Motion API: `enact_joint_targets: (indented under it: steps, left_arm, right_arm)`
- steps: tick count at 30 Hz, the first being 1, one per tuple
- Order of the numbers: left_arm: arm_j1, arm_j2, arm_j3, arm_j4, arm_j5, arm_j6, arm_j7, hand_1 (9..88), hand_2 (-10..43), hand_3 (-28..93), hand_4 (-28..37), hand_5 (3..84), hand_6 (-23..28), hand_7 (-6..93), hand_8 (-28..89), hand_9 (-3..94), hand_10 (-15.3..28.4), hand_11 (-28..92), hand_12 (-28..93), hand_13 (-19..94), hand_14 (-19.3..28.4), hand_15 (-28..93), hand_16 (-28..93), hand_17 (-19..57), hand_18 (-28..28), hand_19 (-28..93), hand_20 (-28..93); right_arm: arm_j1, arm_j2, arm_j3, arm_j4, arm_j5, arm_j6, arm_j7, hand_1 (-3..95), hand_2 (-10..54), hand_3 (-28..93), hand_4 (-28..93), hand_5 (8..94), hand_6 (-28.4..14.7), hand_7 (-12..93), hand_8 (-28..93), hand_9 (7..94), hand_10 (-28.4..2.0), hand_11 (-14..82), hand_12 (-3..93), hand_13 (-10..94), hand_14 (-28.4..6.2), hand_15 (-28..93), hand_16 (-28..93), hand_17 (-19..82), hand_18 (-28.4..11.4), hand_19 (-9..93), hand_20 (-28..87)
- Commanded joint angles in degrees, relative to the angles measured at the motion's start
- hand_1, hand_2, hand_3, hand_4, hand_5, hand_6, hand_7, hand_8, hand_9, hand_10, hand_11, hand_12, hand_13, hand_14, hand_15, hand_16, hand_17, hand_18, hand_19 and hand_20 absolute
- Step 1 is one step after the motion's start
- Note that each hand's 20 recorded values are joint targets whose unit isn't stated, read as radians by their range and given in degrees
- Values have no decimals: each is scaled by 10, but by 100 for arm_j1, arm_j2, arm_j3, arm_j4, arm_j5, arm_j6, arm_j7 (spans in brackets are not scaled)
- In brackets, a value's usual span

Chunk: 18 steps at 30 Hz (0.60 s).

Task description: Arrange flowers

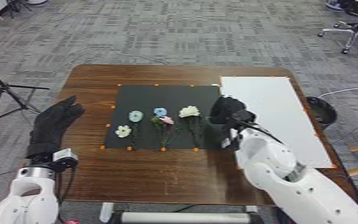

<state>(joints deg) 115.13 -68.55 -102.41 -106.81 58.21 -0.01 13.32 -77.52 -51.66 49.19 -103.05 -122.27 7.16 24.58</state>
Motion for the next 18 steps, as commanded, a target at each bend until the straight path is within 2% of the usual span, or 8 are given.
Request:
enact_joint_targets:
  steps: [1, 6, 11, 15, 18]
  left_arm:
    - [26, -8, 19, -27, 29, -34, -77, 277, -5, 683, -254, 452, 36, 132, -70, 468, 141, 209, 128, 360, 186, 236, 4, 44, 143, 144, 205]
    - [36, 6, 10, -21, 19, -32, -93, 276, -5, 684, -254, 451, 36, 131, -70, 468, 142, 208, 127, 360, 186, 236, 3, 44, 143, 145, 205]
    - [35, 8, 12, -20, 15, -37, -106, 275, -7, 685, -252, 451, 36, 131, -69, 468, 141, 208, 128, 361, 186, 236, 3, 44, 143, 145, 204]
    - [6, 17, 27, -2, 34, -74, -123, 273, -9, 686, -251, 450, 36, 129, -69, 467, 141, 207, 128, 360, 185, 234, 3, 44, 143, 145, 204]
    - [13, 25, 29, -1, 40, -93, -119, 272, -11, 687, -250, 449, 36, 129, -68, 467, 141, 207, 127, 360, 185, 234, 4, 44, 143, 144, 204]
  right_arm:
    - [-112, -82, -96, 22, -25, -83, 26, 615, -95, 533, -146, 810, 17, 157, 60, 887, -113, 81, 294, 784, -81, 687, 338, 361, -226, 706, 557]
    - [-146, -71, 10, 14, 30, -142, 20, 610, -95, 531, -143, 797, 12, 148, 54, 872, -113, 74, 286, 778, -81, 684, 338, 357, -225, 703, 556]
    - [-213, -71, 149, -67, 195, -346, -50, 539, -95, 539, -133, 746, -3, 135, 53, 808, -126, 145, 200, 756, -86, 687, 342, 343, -226, 699, 555]
    - [-217, -78, 201, -85, 210, -411, -123, 441, -95, 619, -139, 700, -6, 137, -77, 772, -125, 139, 158, 751, -88, 672, 332, 336, -226, 692, 552]
    - [-228, -56, 235, -143, 247, -408, -143, 416, -95, 620, -140, 691, -10, 134, -89, 765, -127, 133, 155, 750, -87, 666, 330, 334, -228, 690, 551]
